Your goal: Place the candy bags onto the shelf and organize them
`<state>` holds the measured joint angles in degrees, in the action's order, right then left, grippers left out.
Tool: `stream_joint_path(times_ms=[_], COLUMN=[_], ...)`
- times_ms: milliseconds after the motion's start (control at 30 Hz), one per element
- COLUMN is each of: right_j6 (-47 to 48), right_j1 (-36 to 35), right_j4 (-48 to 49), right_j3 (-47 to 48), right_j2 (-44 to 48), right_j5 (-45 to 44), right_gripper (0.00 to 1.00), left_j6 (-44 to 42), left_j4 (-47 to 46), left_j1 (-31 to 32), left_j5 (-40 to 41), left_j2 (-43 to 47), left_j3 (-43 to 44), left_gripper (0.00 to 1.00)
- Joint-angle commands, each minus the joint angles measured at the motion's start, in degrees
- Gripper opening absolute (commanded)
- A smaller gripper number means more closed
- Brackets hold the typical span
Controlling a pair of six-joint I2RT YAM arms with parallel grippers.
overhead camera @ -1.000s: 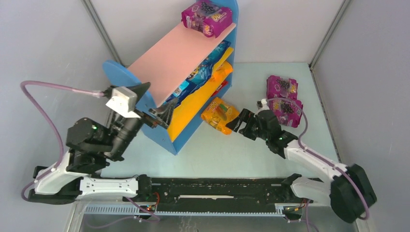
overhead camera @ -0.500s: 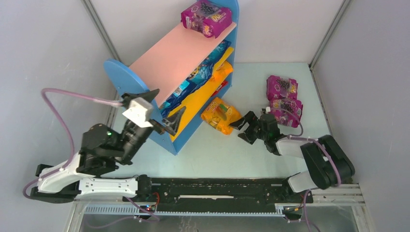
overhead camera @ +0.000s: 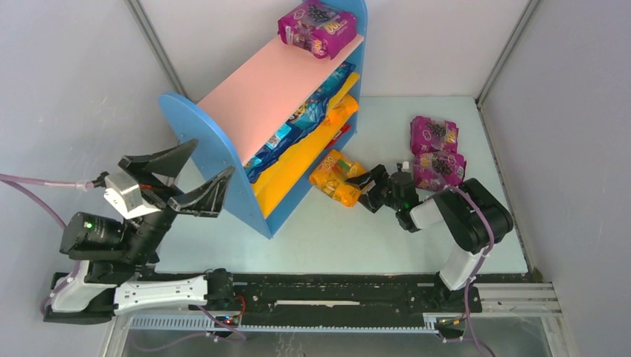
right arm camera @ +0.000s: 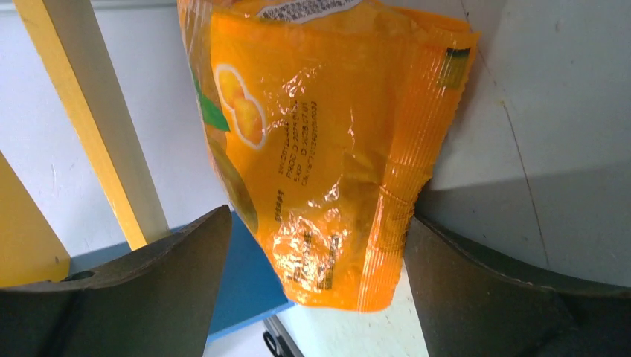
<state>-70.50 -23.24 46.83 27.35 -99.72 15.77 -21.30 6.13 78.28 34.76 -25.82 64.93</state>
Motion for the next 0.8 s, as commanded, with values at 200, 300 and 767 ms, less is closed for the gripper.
stream_joint_path(times_ms=[200, 300, 767], right_j6=[-0.32, 1.61, -0.69], right_j1=[-1.02, -1.01, 1.65], right_j4=[8.64, 11.44, 19.58], right_j3=[0.87, 0.25, -4.79], right_j2=[-7.39, -6.45, 1.05], right_j5=[-6.65, -5.81, 3.41], right_gripper=[0.71, 0.56, 0.18], left_j6=[-1.83, -1.80, -1.16], left_j4=[-5.87, -7.45, -7.56], left_j1=[-1.87, -2.26, -3.64], left_j5=[-2.01, -2.01, -1.99], left_j2=[4.08, 3.96, 3.06], left_j3=[-5.13, -5.81, -6.43], left_gripper=[1.00, 1.00, 1.00])
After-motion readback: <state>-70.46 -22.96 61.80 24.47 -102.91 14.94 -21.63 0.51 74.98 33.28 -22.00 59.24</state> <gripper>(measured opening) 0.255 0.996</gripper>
